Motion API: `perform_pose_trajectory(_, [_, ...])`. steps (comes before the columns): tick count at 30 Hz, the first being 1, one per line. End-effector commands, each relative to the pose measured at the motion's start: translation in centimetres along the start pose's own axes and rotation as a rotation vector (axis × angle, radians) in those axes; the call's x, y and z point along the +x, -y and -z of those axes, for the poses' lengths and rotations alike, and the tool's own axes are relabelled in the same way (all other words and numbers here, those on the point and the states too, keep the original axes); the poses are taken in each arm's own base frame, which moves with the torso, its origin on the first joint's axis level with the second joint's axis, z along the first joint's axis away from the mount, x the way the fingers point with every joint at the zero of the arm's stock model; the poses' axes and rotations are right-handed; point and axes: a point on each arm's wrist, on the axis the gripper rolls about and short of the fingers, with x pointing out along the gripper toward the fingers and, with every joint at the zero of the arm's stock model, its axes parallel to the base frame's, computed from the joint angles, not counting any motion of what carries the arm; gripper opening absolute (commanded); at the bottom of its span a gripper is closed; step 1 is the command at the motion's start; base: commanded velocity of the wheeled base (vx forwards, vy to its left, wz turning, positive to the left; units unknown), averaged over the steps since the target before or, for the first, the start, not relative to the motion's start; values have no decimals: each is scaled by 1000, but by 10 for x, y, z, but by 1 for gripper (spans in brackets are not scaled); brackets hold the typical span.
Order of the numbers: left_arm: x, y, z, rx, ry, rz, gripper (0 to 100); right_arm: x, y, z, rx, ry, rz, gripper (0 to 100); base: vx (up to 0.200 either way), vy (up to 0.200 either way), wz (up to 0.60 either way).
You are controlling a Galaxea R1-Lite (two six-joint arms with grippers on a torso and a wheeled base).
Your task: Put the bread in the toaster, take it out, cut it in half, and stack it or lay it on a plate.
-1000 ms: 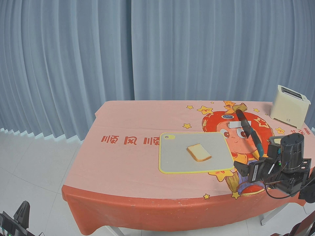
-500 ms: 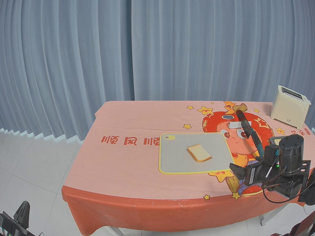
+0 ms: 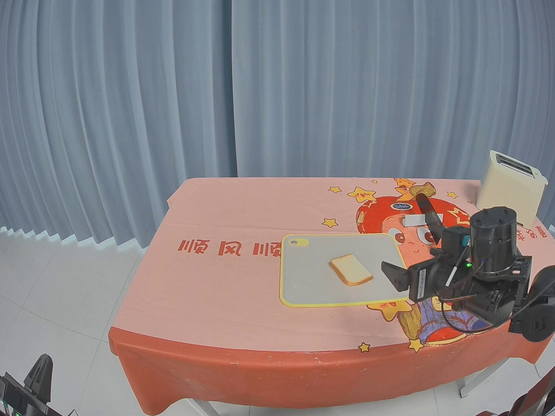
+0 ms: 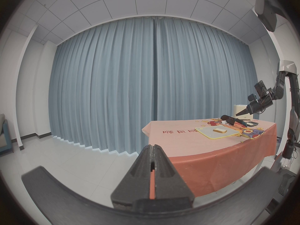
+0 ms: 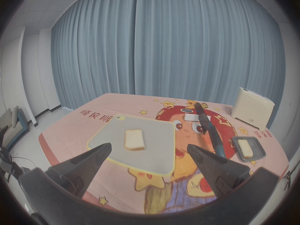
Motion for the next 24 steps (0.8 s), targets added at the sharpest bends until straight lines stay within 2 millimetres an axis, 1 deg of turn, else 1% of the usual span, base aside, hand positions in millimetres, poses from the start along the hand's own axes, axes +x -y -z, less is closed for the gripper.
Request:
perform_pose_trajectory(1, [1,0,5,-1,-19,0,0,34,-19,-4,-20,-25,-22,100,0,0,0])
perform_pose_trajectory(9, [1,0,5,-1,-19,0,0,71,-31,-9,-23,-35,-19,100,0,0,0])
perform_pose_trajectory(12, [1,0,5,-1,-19,0,0,81,-36,-10,-27,-33,-30,100,0,0,0])
perform_pose_trajectory(15, [1,0,5,-1,-19,0,0,85,-42,-7,-41,-57,-43,100,0,0,0])
perform_pose_trajectory(19, [1,0,5,-1,-19,0,0,82,-44,-6,-60,-138,-96,100,0,0,0])
perform_pose_trajectory(24, [1,0,5,-1,-19,0,0,82,-48,-9,-72,-180,-115,100,0,0,0])
